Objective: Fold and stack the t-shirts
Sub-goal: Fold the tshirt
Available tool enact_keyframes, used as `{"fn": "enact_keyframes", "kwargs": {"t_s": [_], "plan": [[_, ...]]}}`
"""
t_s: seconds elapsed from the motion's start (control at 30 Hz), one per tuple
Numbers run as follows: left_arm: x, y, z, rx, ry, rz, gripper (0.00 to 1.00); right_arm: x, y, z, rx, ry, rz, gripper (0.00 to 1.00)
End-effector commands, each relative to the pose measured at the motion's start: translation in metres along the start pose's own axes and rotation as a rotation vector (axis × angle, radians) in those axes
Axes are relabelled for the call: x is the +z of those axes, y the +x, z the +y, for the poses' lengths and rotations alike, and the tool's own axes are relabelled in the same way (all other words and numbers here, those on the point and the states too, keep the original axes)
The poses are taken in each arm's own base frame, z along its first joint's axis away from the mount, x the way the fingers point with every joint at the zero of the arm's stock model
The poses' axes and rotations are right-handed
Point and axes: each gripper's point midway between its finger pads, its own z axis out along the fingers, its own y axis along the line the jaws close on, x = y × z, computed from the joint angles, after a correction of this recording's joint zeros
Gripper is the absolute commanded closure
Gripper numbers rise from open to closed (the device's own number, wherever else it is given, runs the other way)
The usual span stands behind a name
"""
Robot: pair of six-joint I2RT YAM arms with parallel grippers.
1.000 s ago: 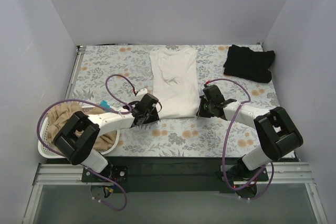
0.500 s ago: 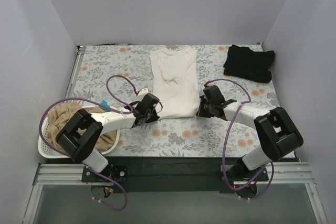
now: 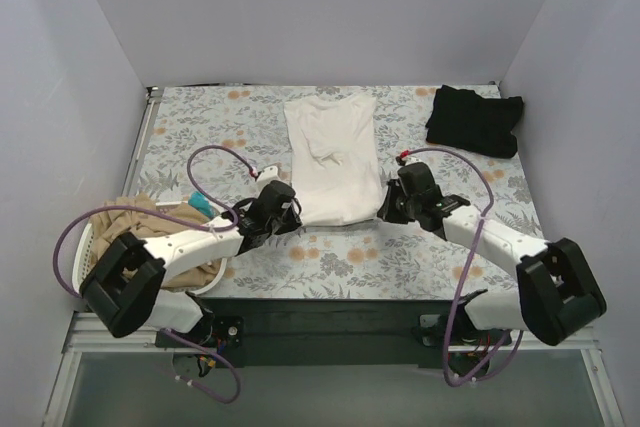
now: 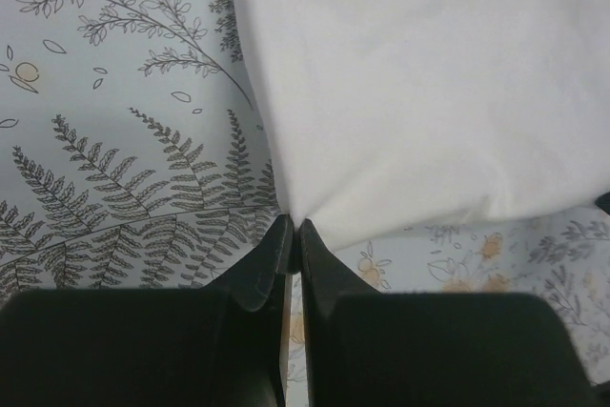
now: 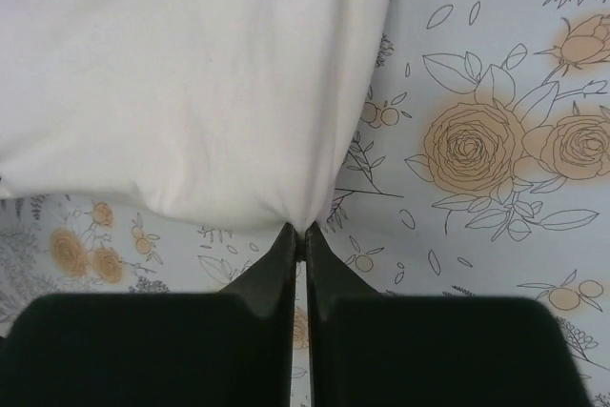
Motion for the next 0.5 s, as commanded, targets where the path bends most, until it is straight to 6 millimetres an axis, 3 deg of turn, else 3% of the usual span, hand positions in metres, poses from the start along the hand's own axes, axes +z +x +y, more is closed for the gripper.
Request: {"fn": "enact_keyframes", "kwargs": {"t_s": [0.0, 0.47], "plan": [[-0.028, -0.014, -0.014, 0.012, 0.077, -0.052, 1.00, -0.027, -0.009, 0.007, -0.045, -0.024, -0.056, 0.99], [-0.104, 0.008, -0.048, -0.012, 0.238, -0.010, 1.00, -0.108, 0.009, 0.026, -0.093, -0.060, -0.125, 0.99]]}}
